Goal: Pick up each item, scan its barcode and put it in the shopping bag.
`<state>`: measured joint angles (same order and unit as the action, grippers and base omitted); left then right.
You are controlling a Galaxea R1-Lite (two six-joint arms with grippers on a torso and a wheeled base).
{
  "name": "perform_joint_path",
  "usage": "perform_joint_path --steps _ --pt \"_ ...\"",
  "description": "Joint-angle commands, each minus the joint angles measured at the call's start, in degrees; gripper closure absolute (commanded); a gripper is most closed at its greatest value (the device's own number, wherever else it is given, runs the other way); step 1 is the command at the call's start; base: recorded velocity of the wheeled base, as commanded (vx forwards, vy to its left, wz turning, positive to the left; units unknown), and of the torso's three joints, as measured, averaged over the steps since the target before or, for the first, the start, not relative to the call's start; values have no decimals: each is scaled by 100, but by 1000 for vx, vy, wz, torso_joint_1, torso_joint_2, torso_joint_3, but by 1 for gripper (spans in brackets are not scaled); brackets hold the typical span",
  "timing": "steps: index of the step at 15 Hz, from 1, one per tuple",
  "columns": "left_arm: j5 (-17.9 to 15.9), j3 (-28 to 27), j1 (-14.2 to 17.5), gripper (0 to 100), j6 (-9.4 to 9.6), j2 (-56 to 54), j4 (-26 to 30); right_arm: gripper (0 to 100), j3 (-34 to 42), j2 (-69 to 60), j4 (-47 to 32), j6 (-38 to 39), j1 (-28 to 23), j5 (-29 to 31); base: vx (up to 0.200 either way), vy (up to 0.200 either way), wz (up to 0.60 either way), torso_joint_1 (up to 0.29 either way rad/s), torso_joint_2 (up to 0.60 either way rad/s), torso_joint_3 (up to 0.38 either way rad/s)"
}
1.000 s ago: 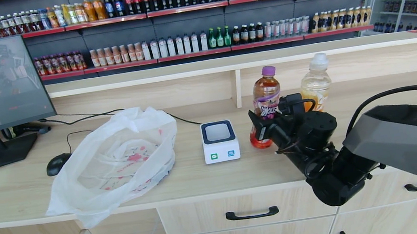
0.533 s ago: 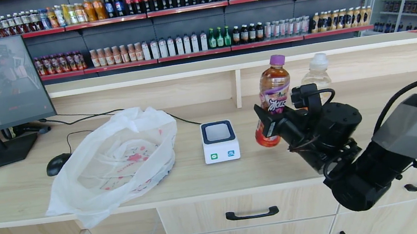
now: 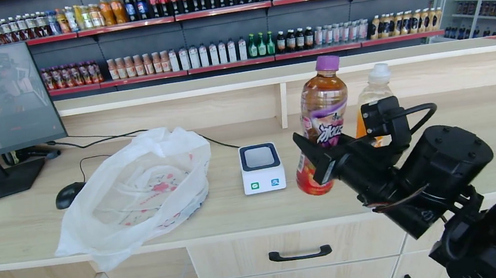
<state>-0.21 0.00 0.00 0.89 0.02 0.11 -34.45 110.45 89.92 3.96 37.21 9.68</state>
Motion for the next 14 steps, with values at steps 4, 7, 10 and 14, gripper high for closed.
perform_joint_path --steps 4,7,10,14 --pt "3 0 0 0 -1 -2 7 100 826 -841 8 8 393 87 0 0 0 0 0 0" --pt "3 0 0 0 -1 -2 7 100 1204 -1262 8 17 393 78 0 0 0 0 0 0" --pt "3 0 0 0 -1 -2 7 100 1968 -1992 8 17 393 69 0 0 0 0 0 0" --pt "3 0 0 0 -1 -2 -2 100 2382 -2590 8 166 393 34 0 0 0 0 0 0"
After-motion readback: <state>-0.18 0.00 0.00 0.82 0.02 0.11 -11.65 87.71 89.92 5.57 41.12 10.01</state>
